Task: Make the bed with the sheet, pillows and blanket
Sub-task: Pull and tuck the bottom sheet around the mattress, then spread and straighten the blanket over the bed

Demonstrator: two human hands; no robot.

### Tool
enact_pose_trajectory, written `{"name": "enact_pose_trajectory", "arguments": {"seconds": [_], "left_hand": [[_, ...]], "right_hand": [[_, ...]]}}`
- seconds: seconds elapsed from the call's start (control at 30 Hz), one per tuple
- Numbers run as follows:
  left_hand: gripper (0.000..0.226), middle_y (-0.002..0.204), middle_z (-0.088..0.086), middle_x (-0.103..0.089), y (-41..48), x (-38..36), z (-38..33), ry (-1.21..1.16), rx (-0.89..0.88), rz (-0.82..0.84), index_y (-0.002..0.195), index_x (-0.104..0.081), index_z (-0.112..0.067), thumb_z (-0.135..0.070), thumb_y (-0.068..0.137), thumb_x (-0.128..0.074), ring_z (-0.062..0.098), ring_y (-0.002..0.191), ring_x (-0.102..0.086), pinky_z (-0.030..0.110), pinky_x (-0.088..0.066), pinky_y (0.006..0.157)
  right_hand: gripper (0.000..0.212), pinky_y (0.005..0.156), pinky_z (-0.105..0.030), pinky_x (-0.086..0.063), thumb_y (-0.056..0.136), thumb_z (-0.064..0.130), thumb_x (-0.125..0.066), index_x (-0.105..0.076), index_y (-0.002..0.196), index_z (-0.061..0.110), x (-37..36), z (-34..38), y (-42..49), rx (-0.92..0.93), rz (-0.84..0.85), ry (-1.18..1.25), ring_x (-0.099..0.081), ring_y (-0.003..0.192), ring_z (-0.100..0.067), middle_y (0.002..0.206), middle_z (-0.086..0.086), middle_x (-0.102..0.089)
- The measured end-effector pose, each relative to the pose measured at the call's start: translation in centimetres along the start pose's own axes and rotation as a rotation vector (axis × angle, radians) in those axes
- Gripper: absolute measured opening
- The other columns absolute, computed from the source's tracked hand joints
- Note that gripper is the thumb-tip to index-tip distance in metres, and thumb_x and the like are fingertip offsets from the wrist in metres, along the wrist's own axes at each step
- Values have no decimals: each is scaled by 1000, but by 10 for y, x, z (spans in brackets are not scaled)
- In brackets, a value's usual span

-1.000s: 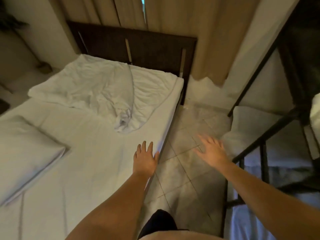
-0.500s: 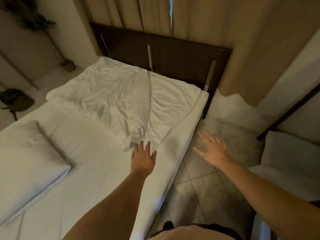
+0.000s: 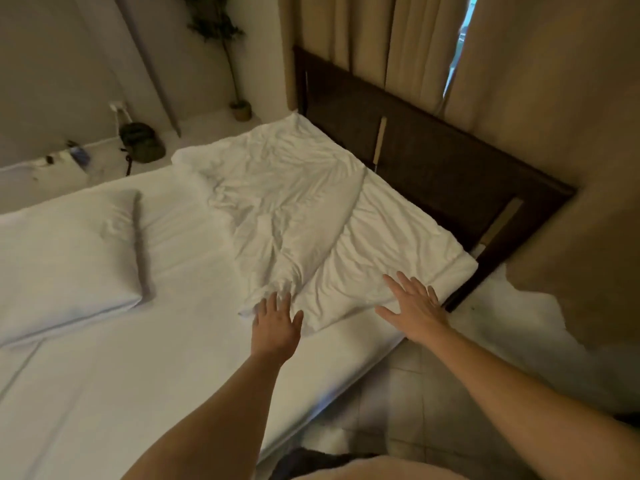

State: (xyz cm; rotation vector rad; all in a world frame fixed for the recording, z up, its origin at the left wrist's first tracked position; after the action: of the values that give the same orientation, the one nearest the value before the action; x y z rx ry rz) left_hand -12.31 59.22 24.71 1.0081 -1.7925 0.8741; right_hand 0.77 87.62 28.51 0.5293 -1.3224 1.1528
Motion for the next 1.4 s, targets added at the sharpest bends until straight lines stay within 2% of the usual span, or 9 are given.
{"name": "enact_pose_trajectory", "arguments": {"seconds": [0.07, 0.13, 0.2, 0.43, 0.8, 1.03, 1.13, 1.3, 1.4], "left_hand": [[90, 167, 12, -30, -1, -8, -10, -35, 74, 4, 161, -33, -23, -73, 90, -8, 38, 154, -24, 52, -31, 120], [73, 168, 12, -28, -2, -16, -16, -69, 143, 18, 161, -32, -24, -66, 101, -26, 37, 156, -20, 52, -30, 123], [64, 170, 10, -23, -1, -23, -13, -85, 186, -3, 162, -30, -25, -58, 106, -33, 34, 158, -16, 50, -27, 125], [62, 169, 8, -25, 48, -38, 20, -78, 390, 11, 161, -29, -24, -54, 107, -34, 33, 155, -21, 48, -30, 122], [64, 168, 9, -26, 152, -67, 47, -257, 588, 41, 162, -30, -23, -53, 106, -38, 31, 156, -20, 47, -27, 124], [67, 171, 6, -20, 180, -108, 100, -340, 778, 27, 164, -24, -26, -55, 106, -37, 29, 159, -14, 46, -26, 126], [69, 171, 6, -21, 186, -130, 123, -379, 860, -15, 164, -24, -26, -57, 105, -41, 29, 157, -16, 46, -30, 124], [80, 169, 7, -24, 198, -170, 152, -489, 999, -106, 164, -24, -25, -64, 99, -49, 30, 154, -23, 45, -32, 121], [83, 169, 9, -23, 210, -190, 162, -539, 1027, -169, 163, -27, -23, -63, 96, -55, 31, 154, -25, 44, -33, 120]], "right_hand": [[81, 126, -47, 0, 95, 75, -37, -1, 161, 44, 10, -8, 26, 75, 24, -27, -3, 156, -21, 171, 7, 1], [83, 126, -48, 0, 94, 75, -37, -1, 161, 43, 17, -13, 49, 129, 56, -42, -3, 156, -22, 171, 7, 1], [82, 126, -48, 0, 94, 74, -37, -1, 161, 43, 20, -12, 70, 182, 84, -47, -2, 157, -22, 171, 7, 2], [81, 126, -48, -3, 94, 74, -37, -2, 161, 43, 17, 11, 165, 309, 131, -118, -3, 157, -22, 171, 8, 1], [80, 126, -45, -2, 96, 72, -36, -3, 162, 40, -5, 56, 309, 393, 254, -246, -2, 157, -21, 171, 6, -1], [78, 126, -46, -3, 96, 69, -40, -6, 161, 44, -57, 120, 401, 569, 340, -302, -3, 157, -21, 171, 7, -1], [77, 126, -46, -2, 96, 68, -40, -7, 161, 42, -93, 154, 438, 643, 389, -346, -1, 157, -19, 171, 8, 0], [77, 126, -45, -5, 96, 65, -42, -9, 161, 41, -149, 212, 503, 777, 374, -432, -5, 157, -21, 171, 6, -5], [76, 125, -46, -9, 96, 63, -45, -14, 161, 39, -168, 236, 547, 797, 333, -436, -8, 156, -23, 171, 4, -8]]}}
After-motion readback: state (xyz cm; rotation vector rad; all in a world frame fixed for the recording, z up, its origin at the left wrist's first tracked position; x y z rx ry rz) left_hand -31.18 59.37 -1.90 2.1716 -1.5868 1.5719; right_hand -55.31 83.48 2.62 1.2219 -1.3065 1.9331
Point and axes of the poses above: each hand's wrist, its own y-axis towards the middle knuckle, its own x-axis out of the back of the hand, z = x × y, the point moved 5 cm from there along y, towards the middle knuckle
